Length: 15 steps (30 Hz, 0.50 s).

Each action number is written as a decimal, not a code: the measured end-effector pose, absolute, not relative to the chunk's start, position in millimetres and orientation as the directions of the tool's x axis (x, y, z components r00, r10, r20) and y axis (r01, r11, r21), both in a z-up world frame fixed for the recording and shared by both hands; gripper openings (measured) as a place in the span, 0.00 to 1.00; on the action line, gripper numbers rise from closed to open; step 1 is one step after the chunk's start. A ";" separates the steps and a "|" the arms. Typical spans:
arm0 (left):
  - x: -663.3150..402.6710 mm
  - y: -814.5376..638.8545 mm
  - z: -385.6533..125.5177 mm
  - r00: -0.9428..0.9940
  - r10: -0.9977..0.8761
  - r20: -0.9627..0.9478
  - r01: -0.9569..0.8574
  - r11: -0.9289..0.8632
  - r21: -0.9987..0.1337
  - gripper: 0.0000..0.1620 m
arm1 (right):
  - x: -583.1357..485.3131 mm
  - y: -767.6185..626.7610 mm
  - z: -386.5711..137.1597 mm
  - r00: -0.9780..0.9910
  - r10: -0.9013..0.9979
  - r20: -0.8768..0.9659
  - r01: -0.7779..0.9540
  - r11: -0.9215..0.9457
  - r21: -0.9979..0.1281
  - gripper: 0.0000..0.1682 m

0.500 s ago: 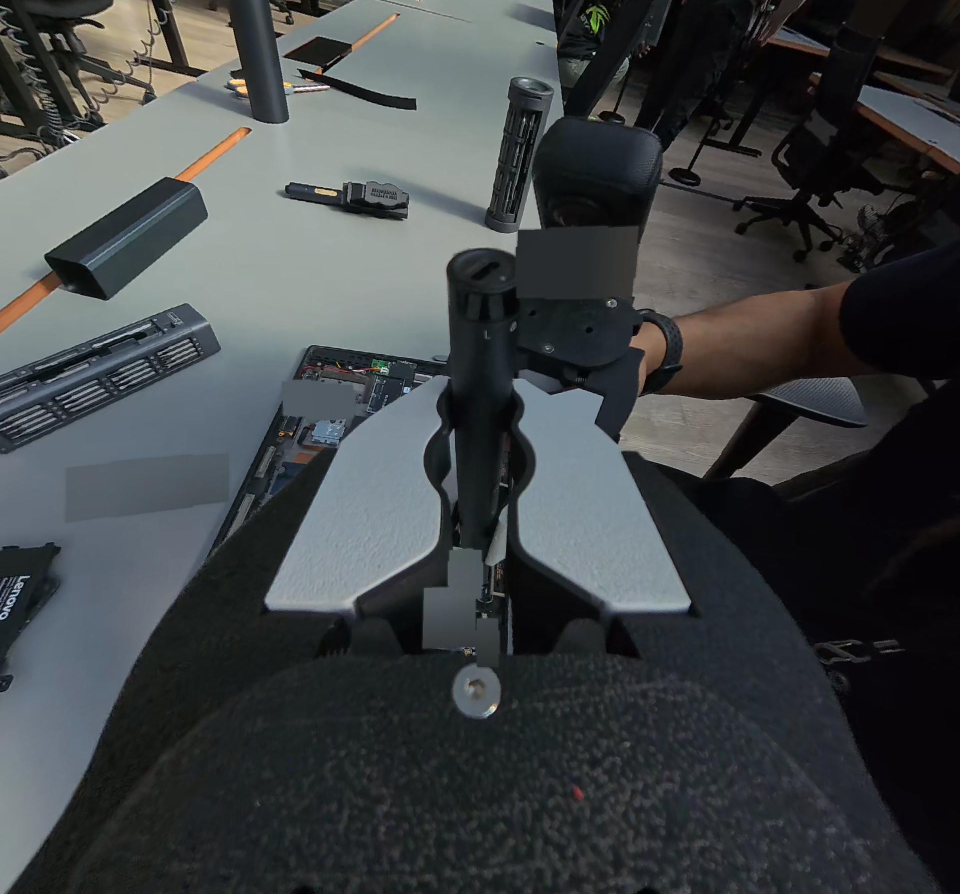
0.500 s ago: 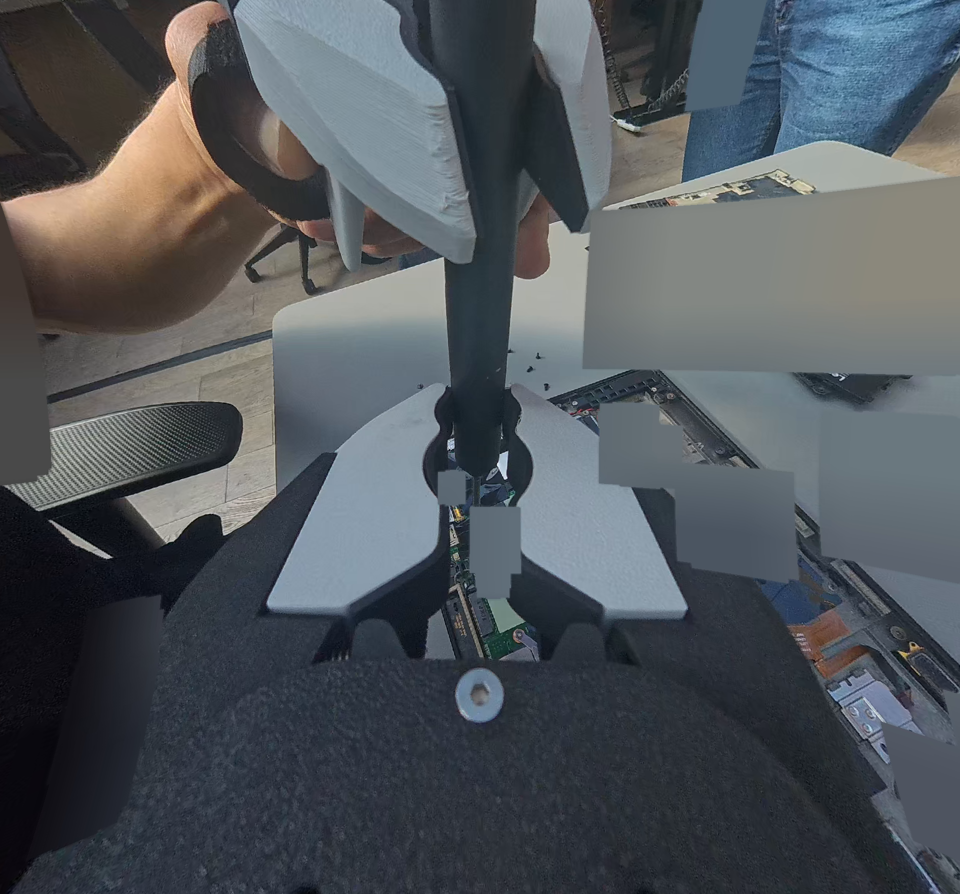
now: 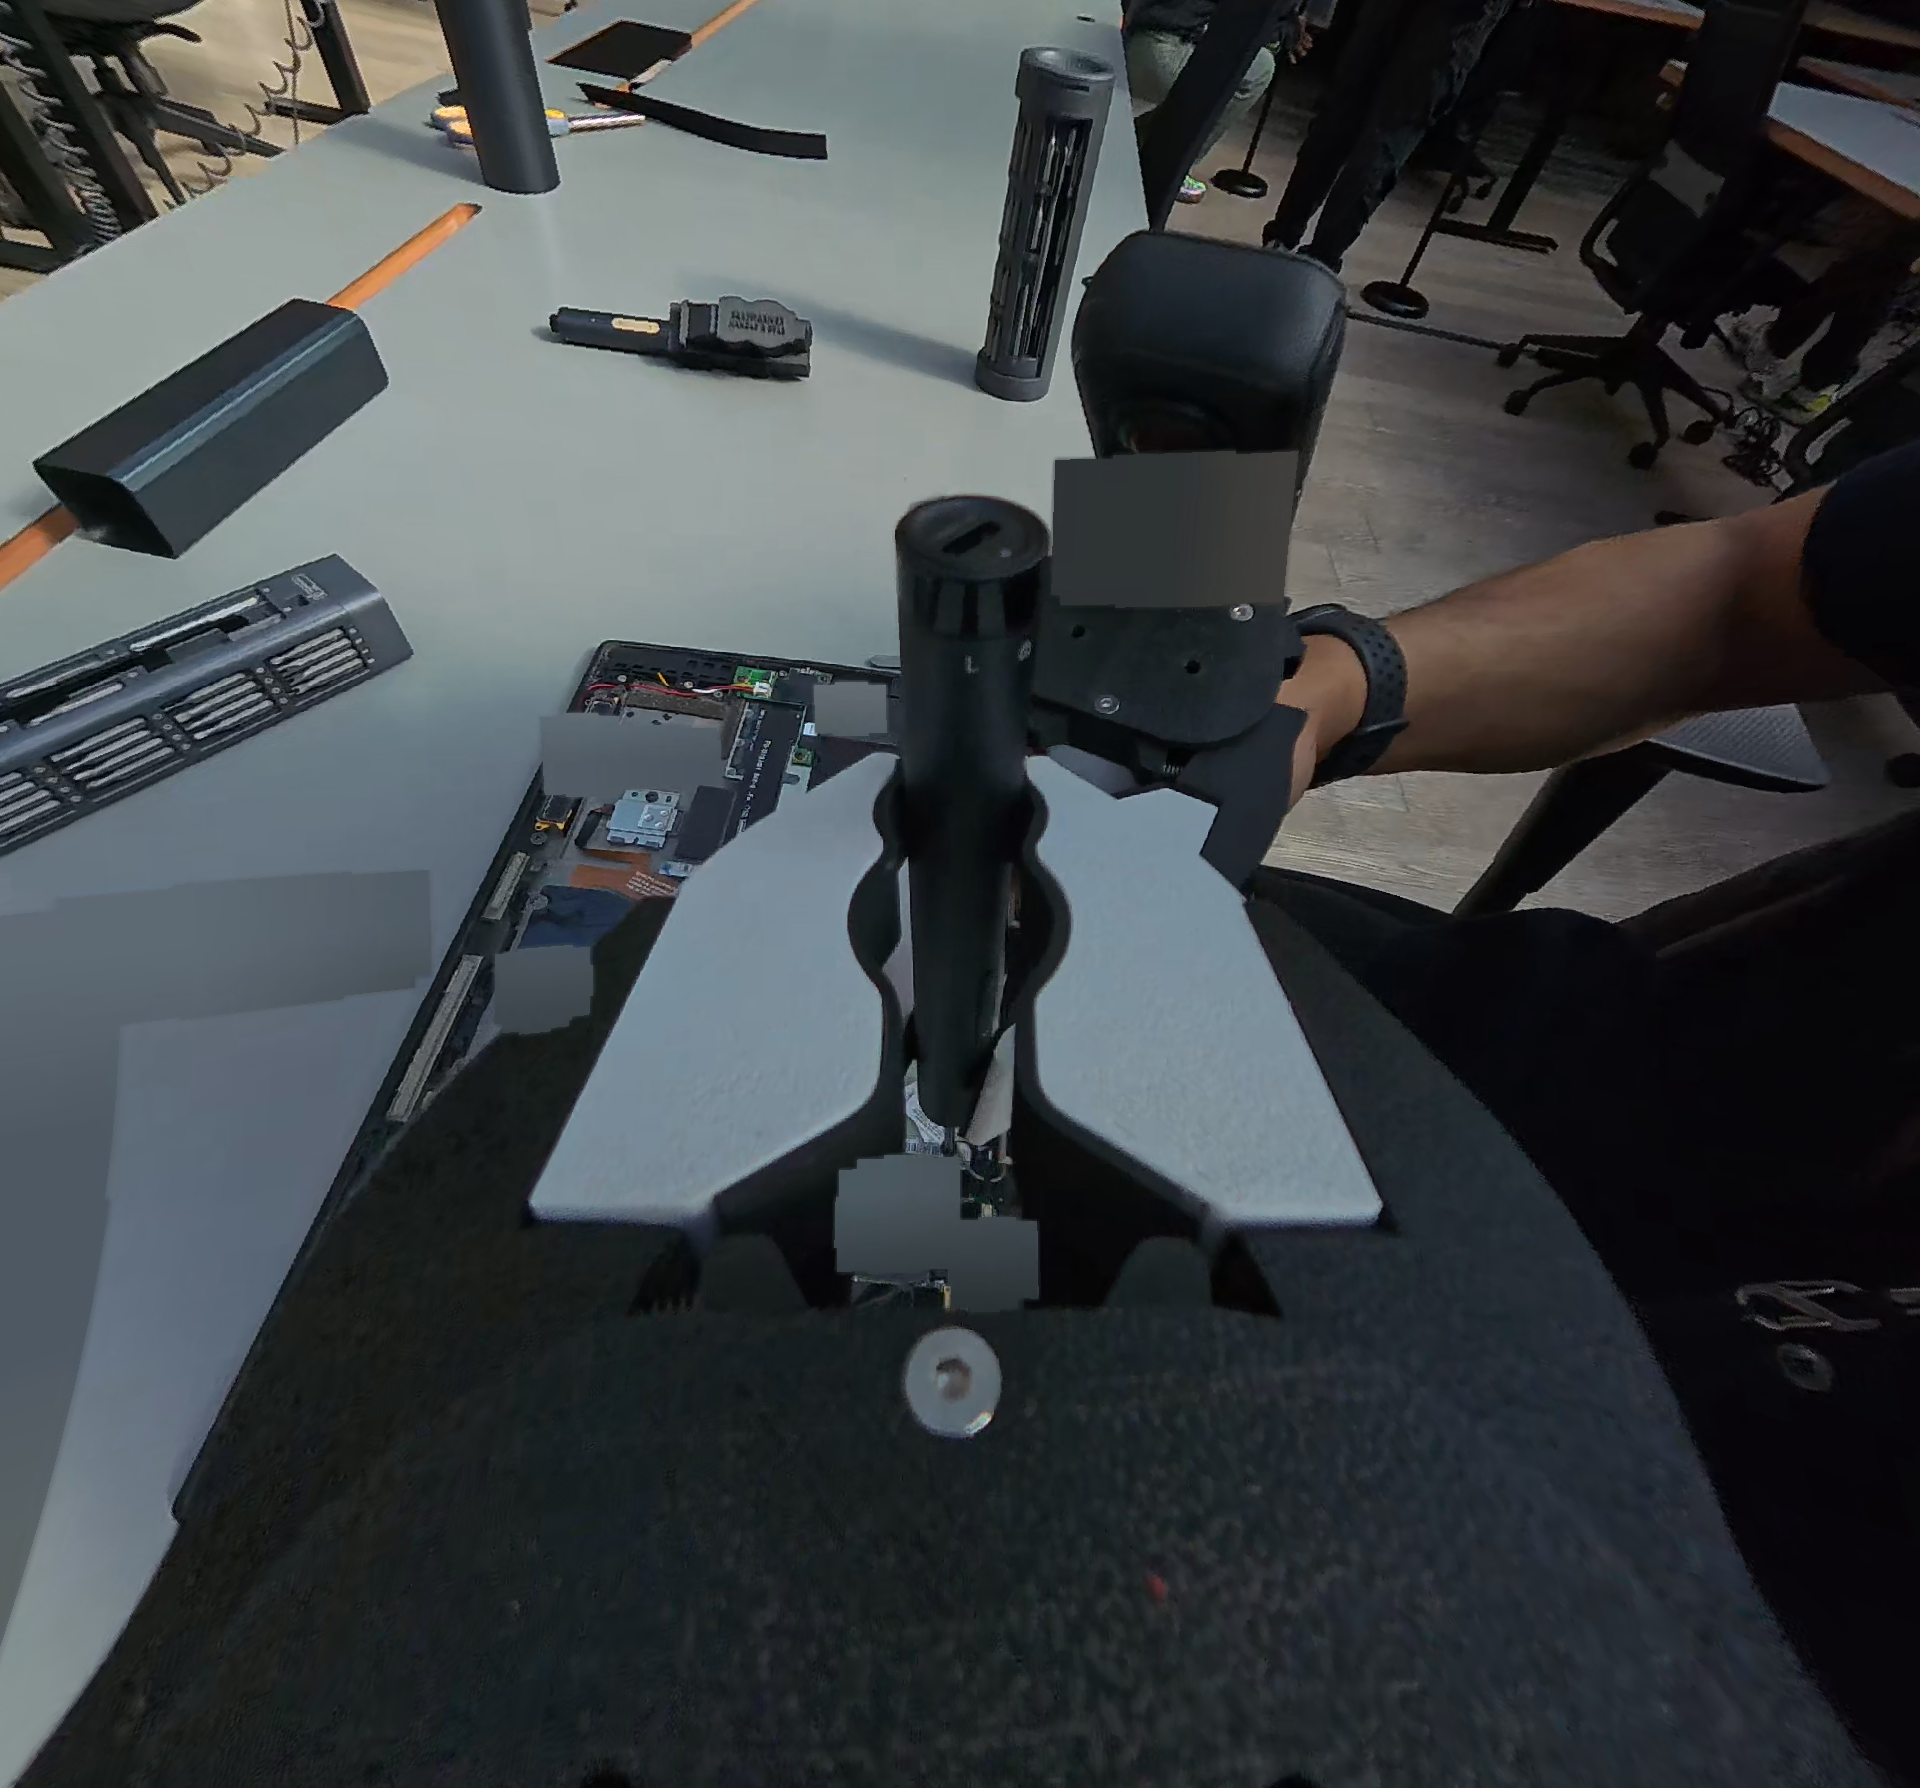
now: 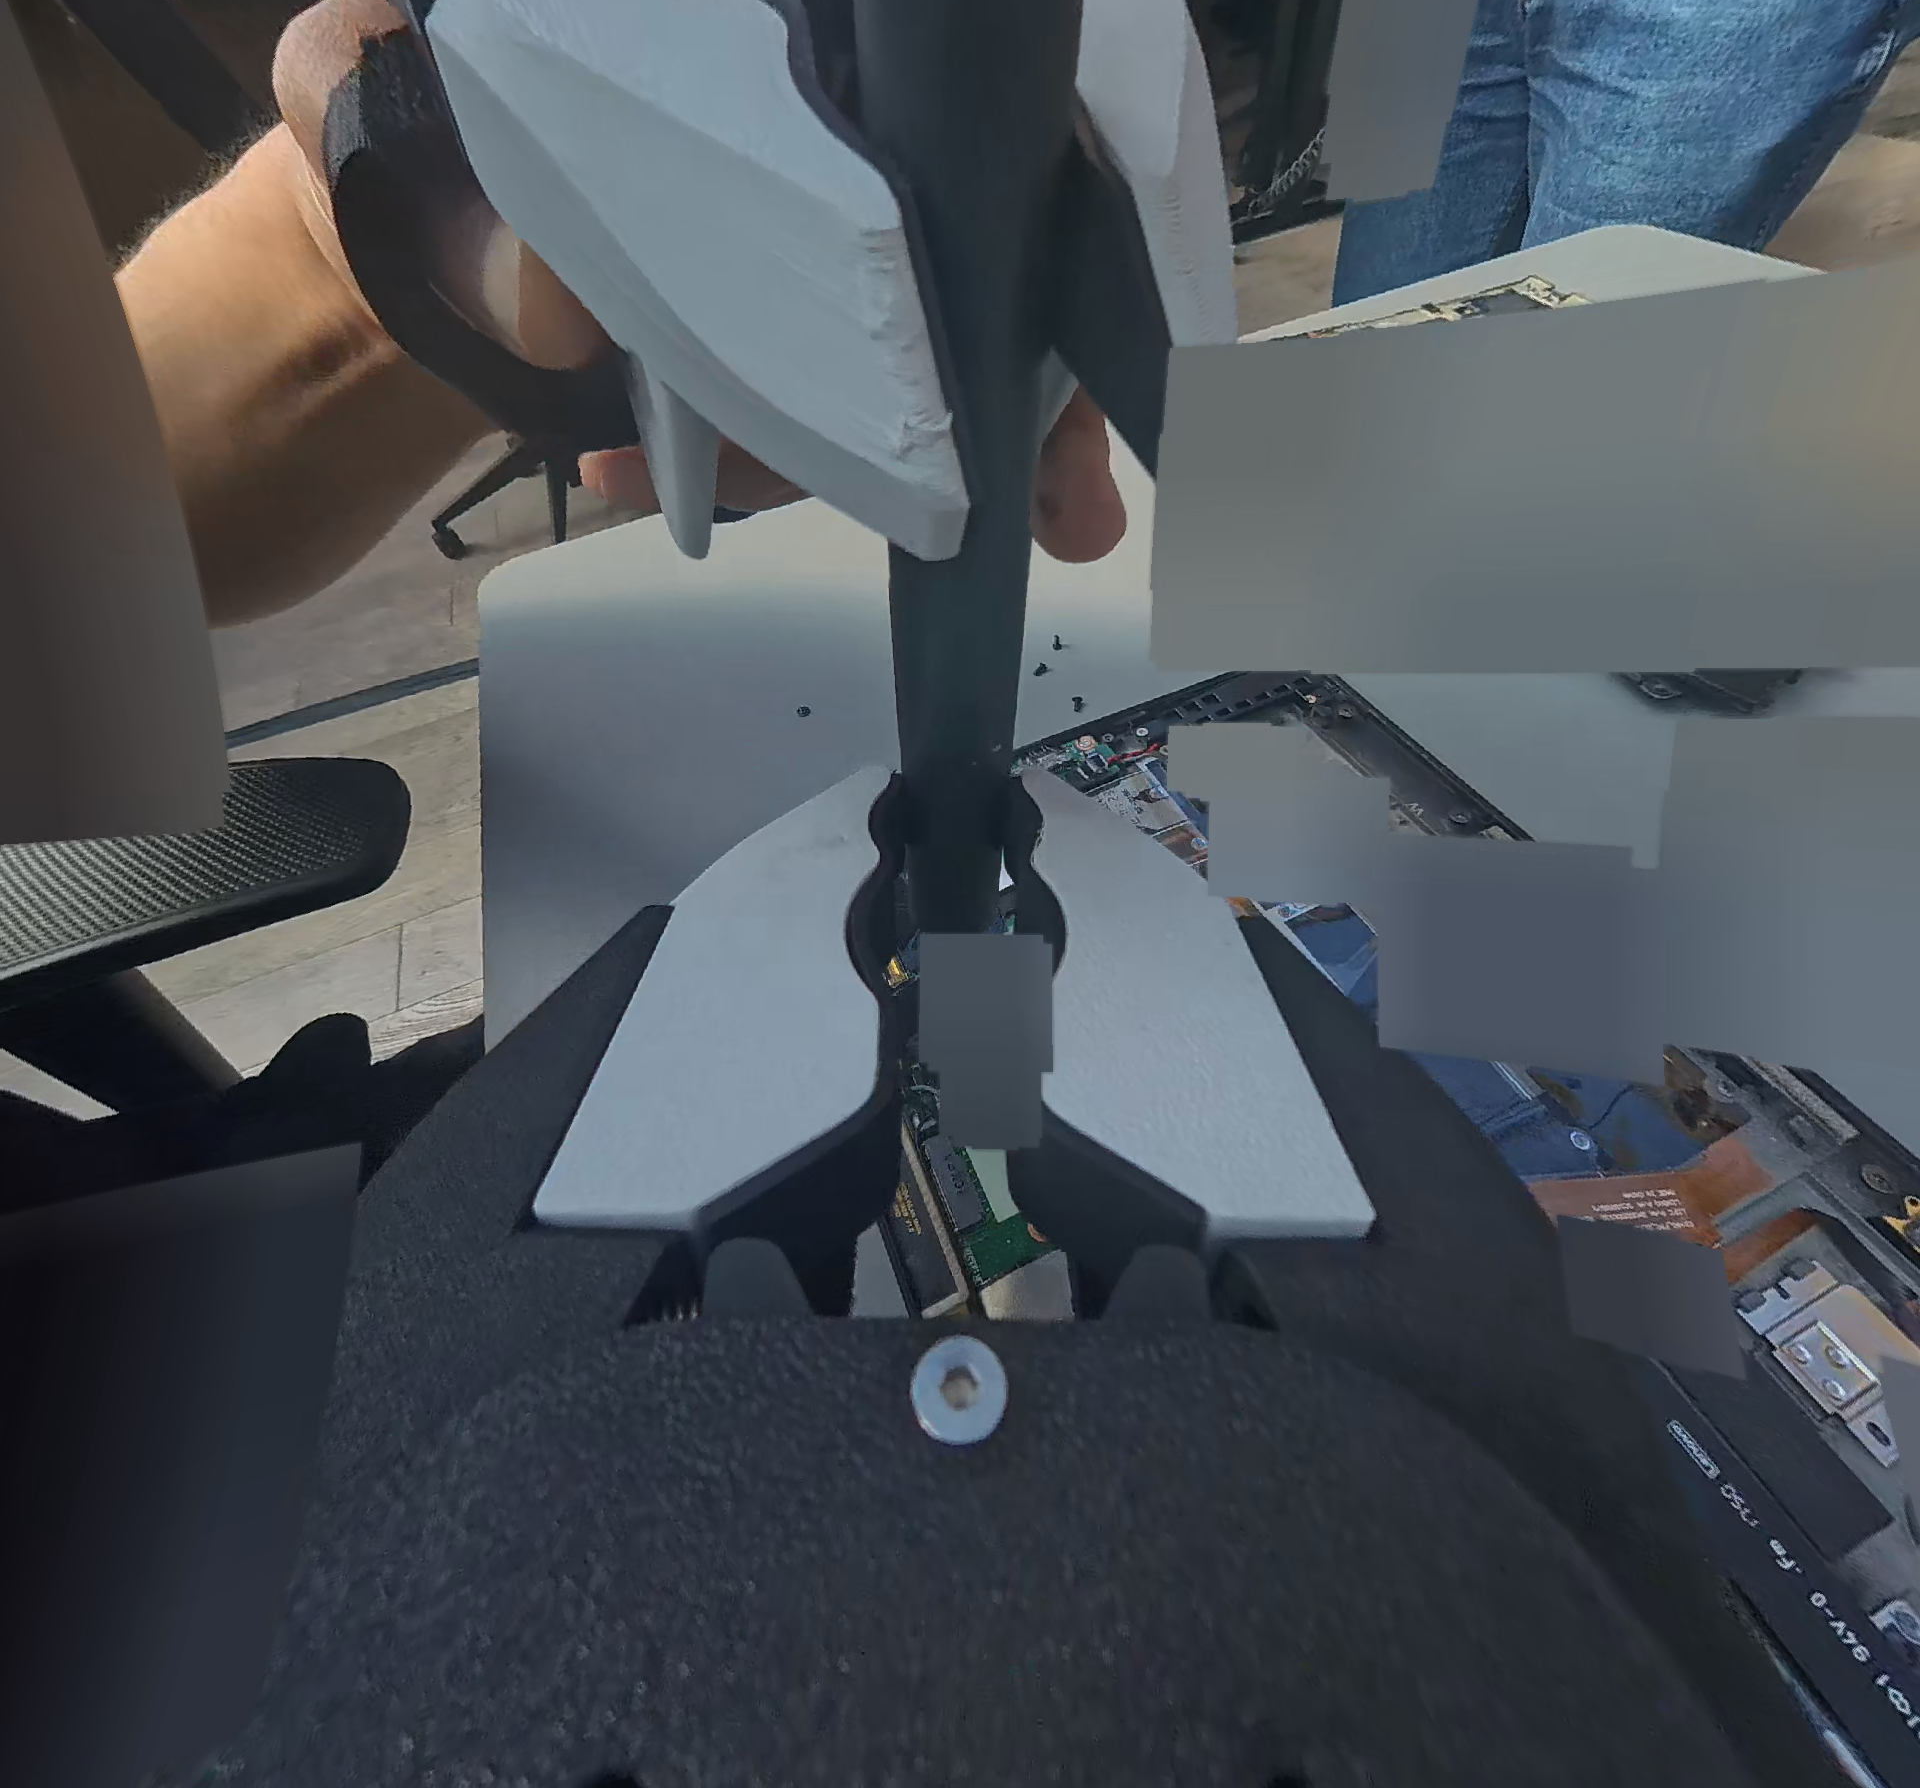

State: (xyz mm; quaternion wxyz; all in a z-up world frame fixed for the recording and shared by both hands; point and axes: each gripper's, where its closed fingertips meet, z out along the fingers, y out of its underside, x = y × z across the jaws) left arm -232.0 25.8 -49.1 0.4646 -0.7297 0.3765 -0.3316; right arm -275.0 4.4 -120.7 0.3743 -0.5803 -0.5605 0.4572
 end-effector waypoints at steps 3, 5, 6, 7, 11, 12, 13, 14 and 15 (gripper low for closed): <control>-233.0 26.4 -59.7 0.492 -0.861 0.129 -0.260 -0.287 -0.922 0.11 | -276.9 7.5 -132.7 -0.026 0.996 -0.084 0.359 -0.069 -0.931 0.10; -233.7 27.2 -66.2 0.494 -0.860 0.128 -0.262 -0.287 -0.921 0.11 | -277.7 9.2 -139.5 -0.010 0.997 -0.075 0.384 -0.065 -0.921 0.10; -234.1 27.2 -69.0 0.494 -0.860 0.127 -0.264 -0.287 -0.921 0.11 | -278.0 8.5 -142.2 -0.008 0.997 -0.080 0.396 -0.070 -0.916 0.10; -234.7 27.5 -70.9 0.496 -0.859 0.127 -0.262 -0.288 -0.921 0.11 | -277.9 8.4 -144.0 -0.003 0.997 -0.081 0.405 -0.073 -0.911 0.10; -235.0 27.3 -74.0 0.490 -0.860 0.141 -0.238 -0.288 -0.928 0.11 | -276.0 11.0 -147.8 0.010 0.998 -0.055 0.425 -0.054 -0.904 0.10; -234.9 27.7 -74.1 0.490 -0.860 0.141 -0.234 -0.286 -0.929 0.11 | -275.9 11.2 -148.2 0.013 0.998 -0.061 0.421 -0.060 -0.905 0.10; -235.3 28.5 -74.5 0.495 -0.858 0.139 -0.233 -0.285 -0.930 0.11 | -275.9 11.2 -148.8 0.015 0.997 -0.074 0.418 -0.074 -0.906 0.10; -236.1 29.8 -74.9 0.505 -0.853 0.132 -0.231 -0.281 -0.932 0.11 | -275.9 11.8 -149.5 0.020 0.996 -0.082 0.412 -0.083 -0.907 0.10; -236.8 30.2 -74.4 0.511 -0.850 0.128 -0.224 -0.276 -0.935 0.11 | -275.6 12.4 -150.4 0.024 0.996 -0.088 0.407 -0.090 -0.909 0.10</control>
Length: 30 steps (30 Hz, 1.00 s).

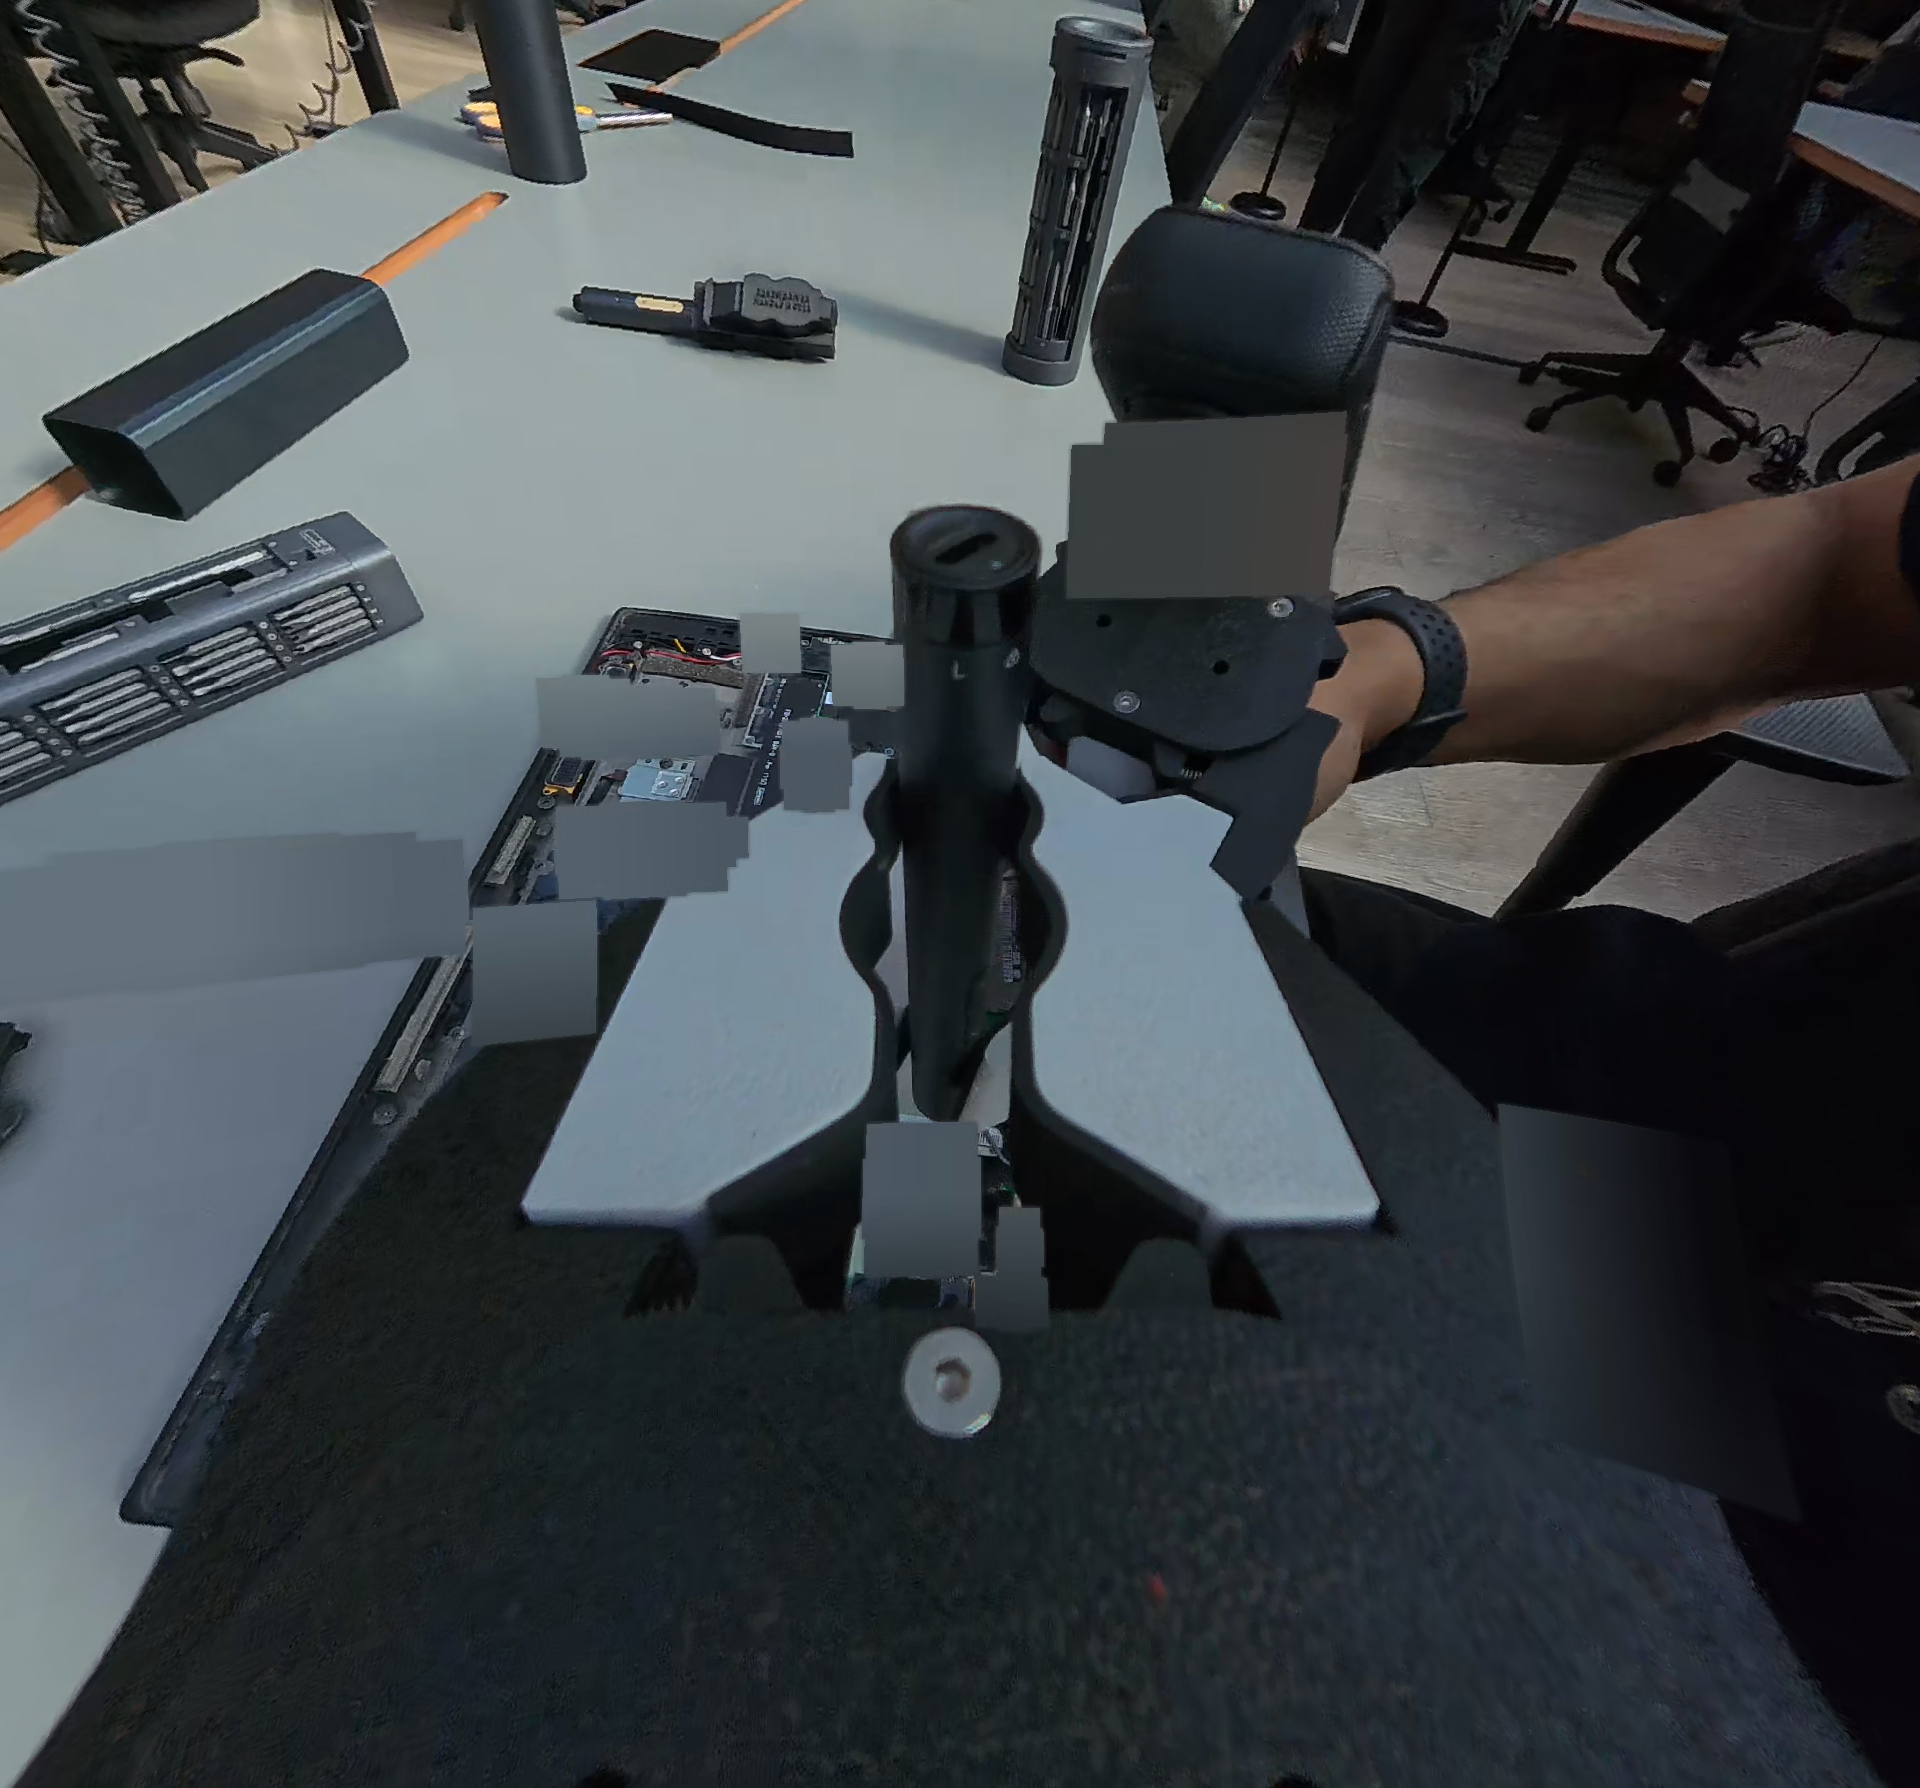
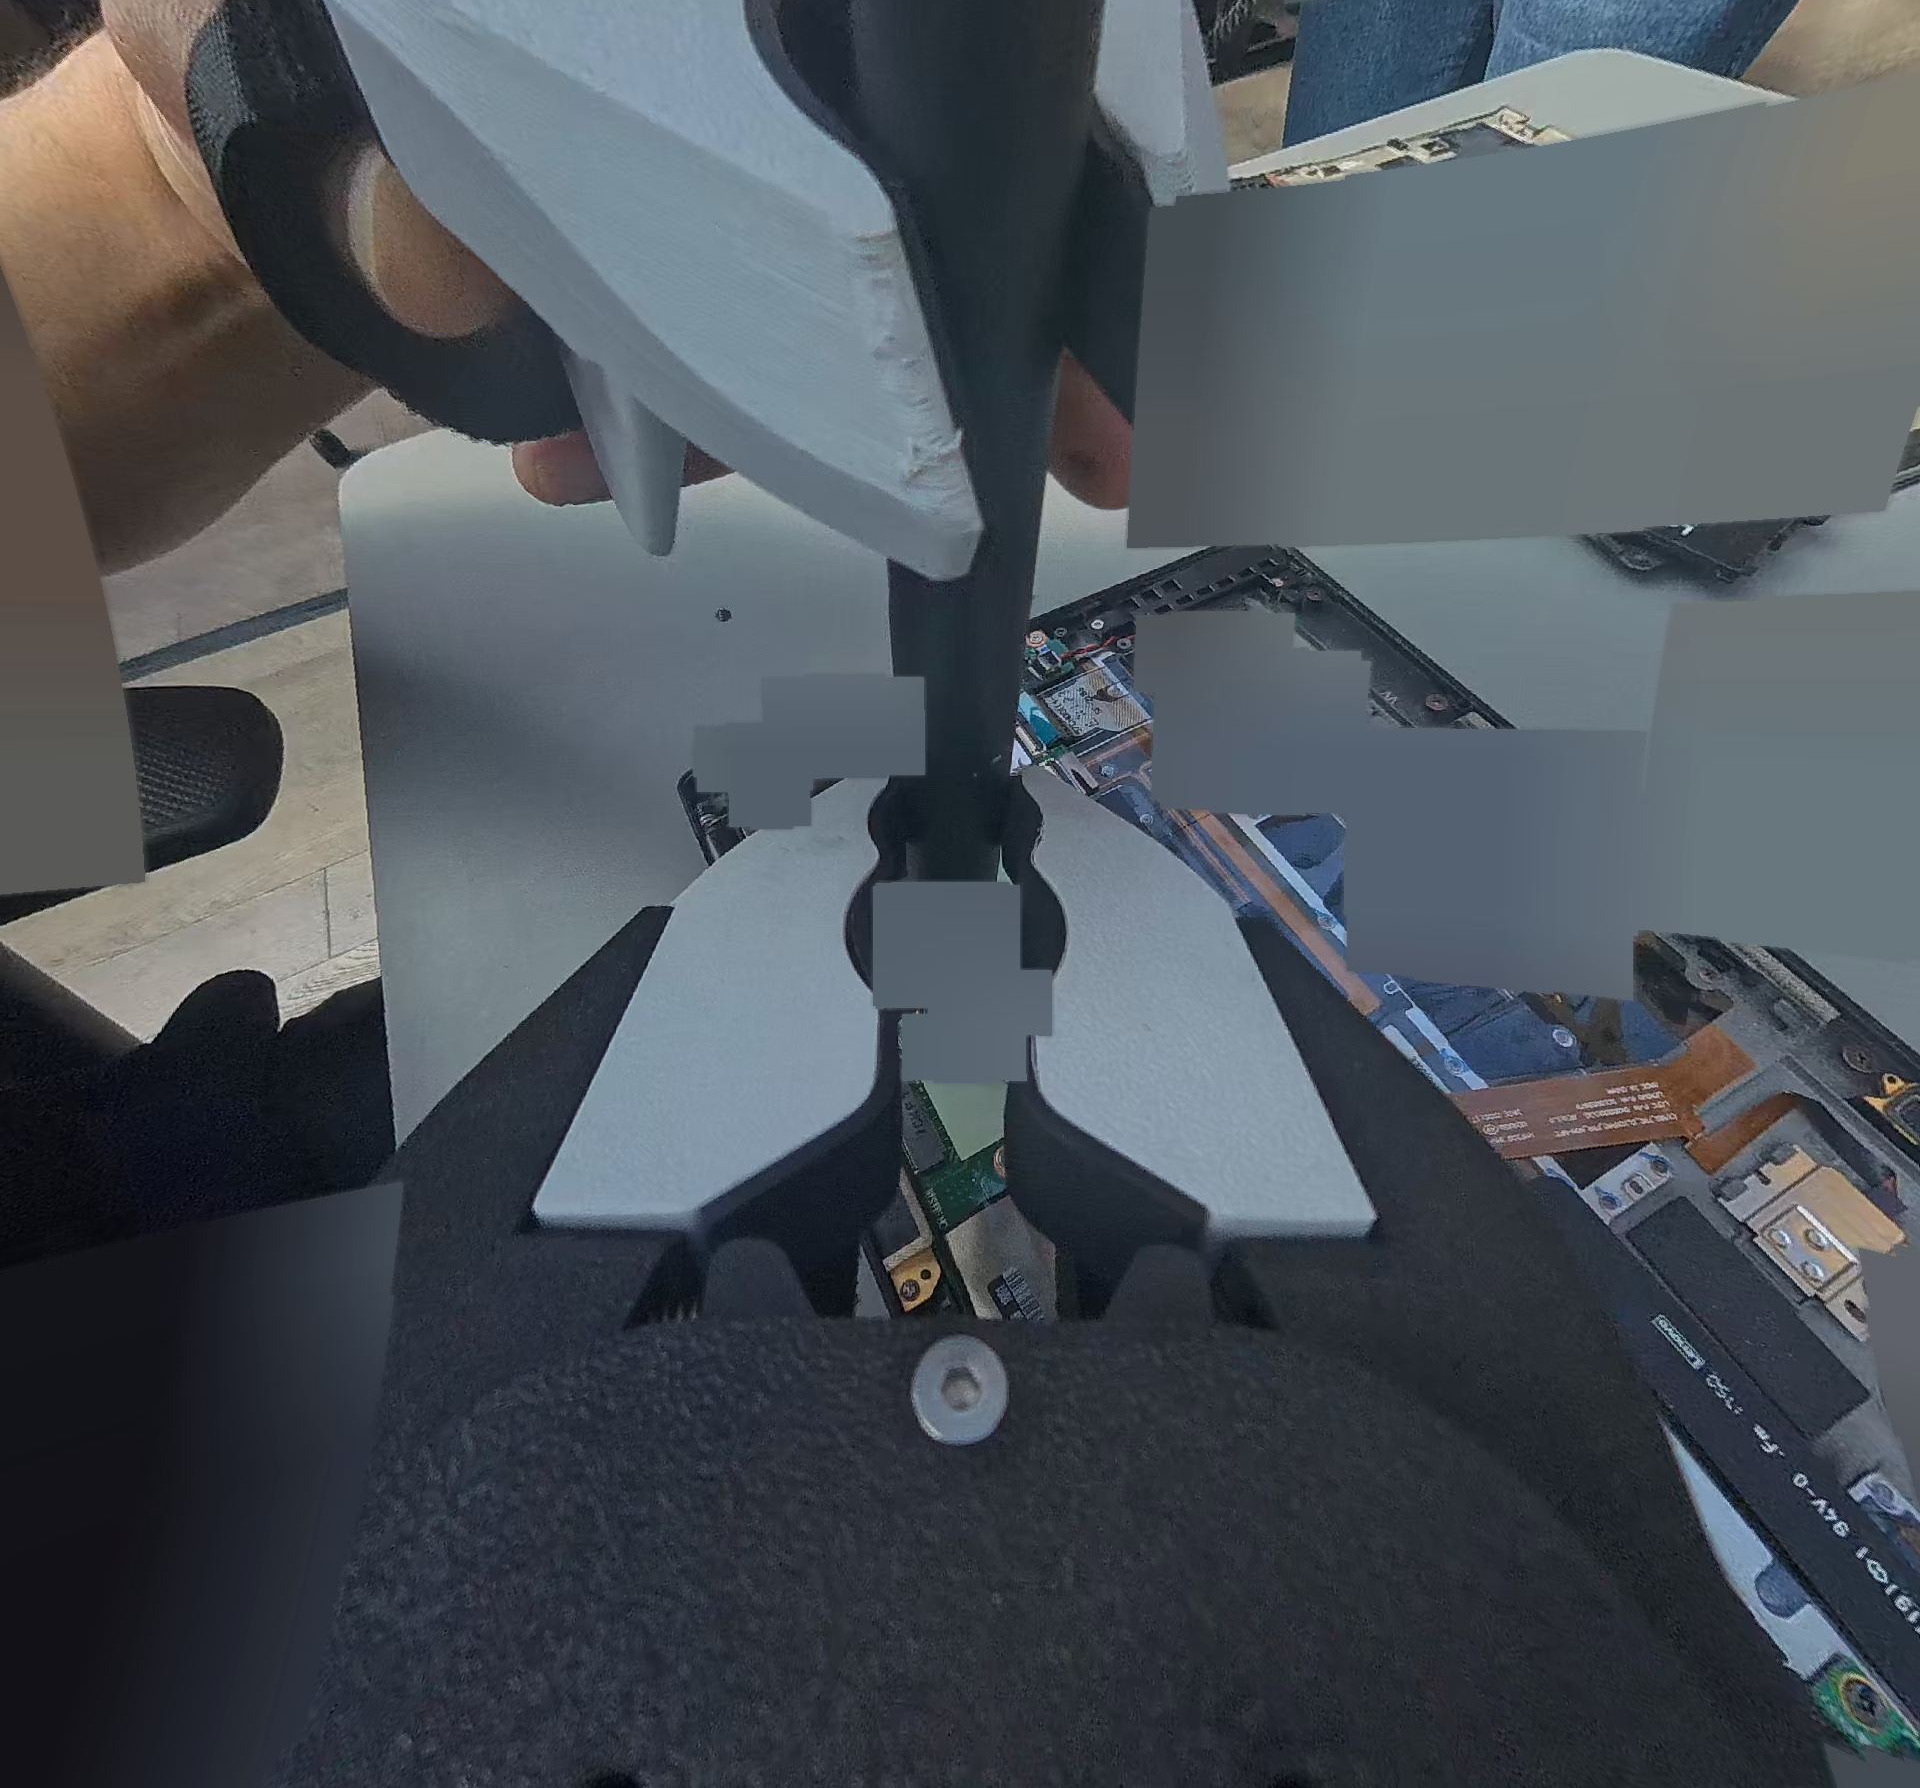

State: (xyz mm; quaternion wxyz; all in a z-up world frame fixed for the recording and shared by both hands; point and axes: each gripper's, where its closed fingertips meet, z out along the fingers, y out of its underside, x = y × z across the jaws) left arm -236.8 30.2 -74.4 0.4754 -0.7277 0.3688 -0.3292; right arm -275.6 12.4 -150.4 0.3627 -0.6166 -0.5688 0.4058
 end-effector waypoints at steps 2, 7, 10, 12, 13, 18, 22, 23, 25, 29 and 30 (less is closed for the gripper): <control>-238.9 29.1 -70.5 0.511 -0.848 0.144 -0.191 -0.275 -0.942 0.14 | -274.7 14.0 -152.5 0.034 0.994 -0.102 0.399 -0.107 -0.910 0.10; -254.9 24.8 -58.6 0.501 -0.840 0.209 -0.085 -0.289 -0.954 0.25 | -273.5 14.0 -151.2 0.040 0.994 -0.101 0.378 -0.108 -0.919 0.10; -269.3 25.0 -62.1 0.527 -0.821 0.218 -0.068 -0.297 -0.953 0.25 | -274.3 13.8 -149.2 0.038 0.995 -0.089 0.376 -0.097 -0.921 0.10; -277.3 25.8 -66.8 0.550 -0.807 0.216 -0.063 -0.298 -0.953 0.24 | -274.5 15.2 -150.2 0.043 0.994 -0.098 0.379 -0.107 -0.919 0.10; -281.0 26.7 -69.2 0.563 -0.798 0.217 -0.057 -0.299 -0.953 0.23 | -274.4 16.6 -150.4 0.050 0.994 -0.101 0.376 -0.113 -0.920 0.10; -297.7 33.7 -79.5 0.637 -0.752 0.170 -0.043 -0.255 -0.966 0.18 | -273.6 18.6 -153.5 0.065 0.989 -0.136 0.375 -0.151 -0.915 0.10; -306.9 36.3 -83.0 0.701 -0.709 0.083 -0.057 -0.172 -0.983 0.17 | -274.5 16.5 -153.5 0.069 0.987 -0.147 0.370 -0.162 -0.915 0.10; -308.3 35.8 -85.2 0.712 -0.699 0.064 -0.071 -0.162 -0.984 0.18 | -274.8 16.0 -153.7 0.067 0.988 -0.140 0.371 -0.155 -0.915 0.10; -310.1 34.2 -89.8 0.730 -0.682 0.034 -0.102 -0.158 -0.982 0.19 | -275.2 15.9 -154.2 0.069 0.989 -0.133 0.376 -0.149 -0.914 0.10; -310.0 28.2 -98.1 0.739 -0.673 -0.008 -0.162 -0.167 -0.973 0.19 | -274.9 16.9 -154.1 0.074 0.989 -0.125 0.377 -0.143 -0.915 0.10; -309.1 26.3 -100.4 0.735 -0.678 -0.013 -0.176 -0.173 -0.969 0.19 | -274.7 16.9 -154.1 0.073 0.989 -0.125 0.377 -0.144 -0.915 0.10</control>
